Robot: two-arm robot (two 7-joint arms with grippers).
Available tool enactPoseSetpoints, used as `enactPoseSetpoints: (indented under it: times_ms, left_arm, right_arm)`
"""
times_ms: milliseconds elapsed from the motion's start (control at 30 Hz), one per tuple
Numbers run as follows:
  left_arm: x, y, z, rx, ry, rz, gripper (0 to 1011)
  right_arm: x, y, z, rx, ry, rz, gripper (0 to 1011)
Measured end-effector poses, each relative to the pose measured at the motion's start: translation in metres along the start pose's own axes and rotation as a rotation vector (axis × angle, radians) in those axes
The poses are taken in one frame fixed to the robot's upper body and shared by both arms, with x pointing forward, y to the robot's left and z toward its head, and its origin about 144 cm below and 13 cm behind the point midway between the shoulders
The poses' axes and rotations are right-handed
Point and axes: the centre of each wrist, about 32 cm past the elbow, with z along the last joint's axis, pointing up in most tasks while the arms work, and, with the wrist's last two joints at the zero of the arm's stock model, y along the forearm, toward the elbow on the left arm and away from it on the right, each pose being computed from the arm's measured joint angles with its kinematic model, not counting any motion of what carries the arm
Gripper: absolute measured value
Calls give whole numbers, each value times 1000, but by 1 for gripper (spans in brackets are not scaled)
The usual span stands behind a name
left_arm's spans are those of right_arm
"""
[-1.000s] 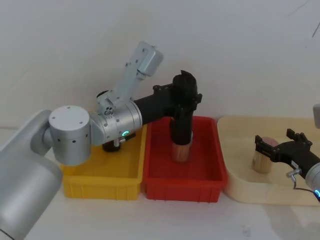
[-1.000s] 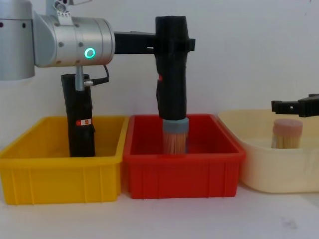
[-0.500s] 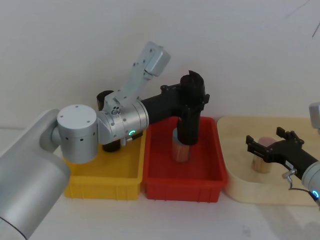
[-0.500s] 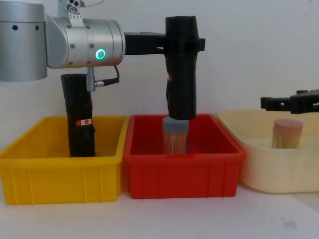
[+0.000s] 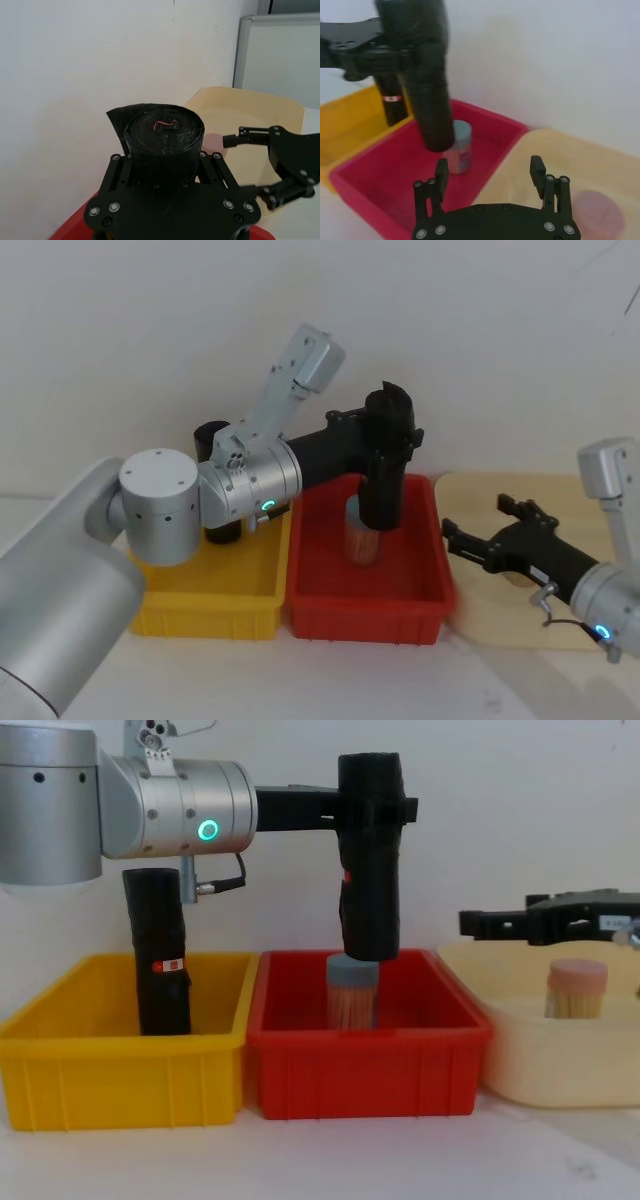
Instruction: Pick up the garbage bag with the one hand and transfer it to the other hand.
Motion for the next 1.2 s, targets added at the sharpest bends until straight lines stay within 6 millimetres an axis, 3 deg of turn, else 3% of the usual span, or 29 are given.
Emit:
enactPoseSetpoints:
  times_ms: [767,1200]
  left_arm:
    - [0,-1,0,-2,0,-4,486]
    - [0,-1,0,-2,0,-4,486]
  right_arm:
    - [-24,42,6,-34,45,-29,999]
    - [-32,51,12,-46,69,-27,999]
